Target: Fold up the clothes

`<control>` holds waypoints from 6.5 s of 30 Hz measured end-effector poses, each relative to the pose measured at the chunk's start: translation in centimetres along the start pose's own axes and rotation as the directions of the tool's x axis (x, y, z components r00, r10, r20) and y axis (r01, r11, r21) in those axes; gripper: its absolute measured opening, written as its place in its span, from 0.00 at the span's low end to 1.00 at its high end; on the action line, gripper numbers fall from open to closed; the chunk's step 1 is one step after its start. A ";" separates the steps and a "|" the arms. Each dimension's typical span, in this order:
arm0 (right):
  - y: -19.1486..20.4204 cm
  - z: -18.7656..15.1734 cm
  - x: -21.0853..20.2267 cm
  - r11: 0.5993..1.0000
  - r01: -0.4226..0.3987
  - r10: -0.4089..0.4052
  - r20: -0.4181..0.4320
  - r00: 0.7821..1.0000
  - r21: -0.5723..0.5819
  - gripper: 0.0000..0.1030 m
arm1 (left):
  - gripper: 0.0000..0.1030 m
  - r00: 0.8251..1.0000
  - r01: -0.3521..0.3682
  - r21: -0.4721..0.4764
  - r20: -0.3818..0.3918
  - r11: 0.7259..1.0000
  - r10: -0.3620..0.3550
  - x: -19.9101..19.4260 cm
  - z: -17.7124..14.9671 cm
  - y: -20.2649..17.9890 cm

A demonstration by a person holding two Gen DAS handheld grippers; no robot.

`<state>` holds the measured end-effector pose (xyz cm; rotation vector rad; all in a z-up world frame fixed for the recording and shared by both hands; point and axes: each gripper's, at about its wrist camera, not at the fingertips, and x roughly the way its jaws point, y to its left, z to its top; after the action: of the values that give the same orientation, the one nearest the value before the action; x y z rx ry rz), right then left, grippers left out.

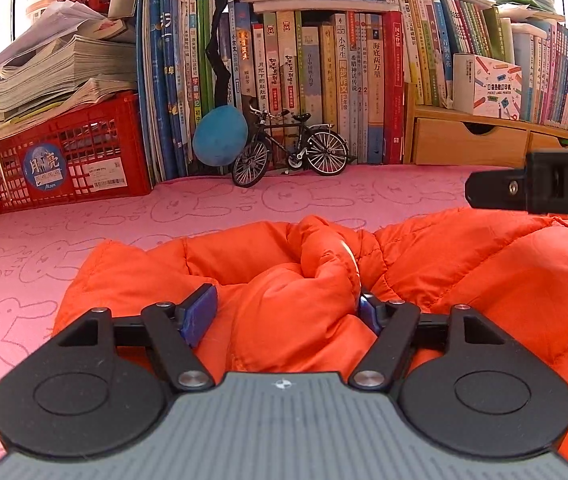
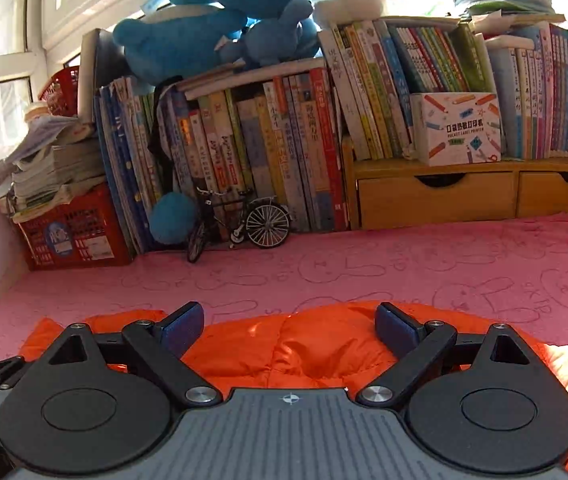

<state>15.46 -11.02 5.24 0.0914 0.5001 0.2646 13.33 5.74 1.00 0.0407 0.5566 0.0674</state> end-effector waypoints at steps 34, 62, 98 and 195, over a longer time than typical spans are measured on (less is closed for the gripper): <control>-4.6 -3.0 1.1 0.999 0.048 -0.049 -0.127 0.991 -0.011 1.00 | 0.77 1.000 0.015 -0.013 -0.027 1.000 -0.016 0.4 0.1 0.5; -3.3 -7.7 -6.4 0.964 0.145 -0.170 -0.100 0.980 -0.222 1.00 | 0.81 0.999 -0.033 -0.001 -0.006 0.999 0.033 -0.8 0.1 0.3; -4.7 -7.4 -8.2 0.986 0.075 -0.097 -0.150 0.984 -0.146 1.00 | 0.89 0.999 -0.052 0.067 0.013 0.996 0.051 -5.4 -2.7 -0.7; -11.8 -3.8 -13.0 0.992 0.076 -0.073 -0.036 0.997 0.101 1.00 | 0.93 0.998 0.055 -0.256 0.012 0.965 -0.054 -10.0 0.1 10.6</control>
<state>5.28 -25.83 6.14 0.1684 0.5483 0.1674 4.41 15.56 6.97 -0.2266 0.5399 0.0849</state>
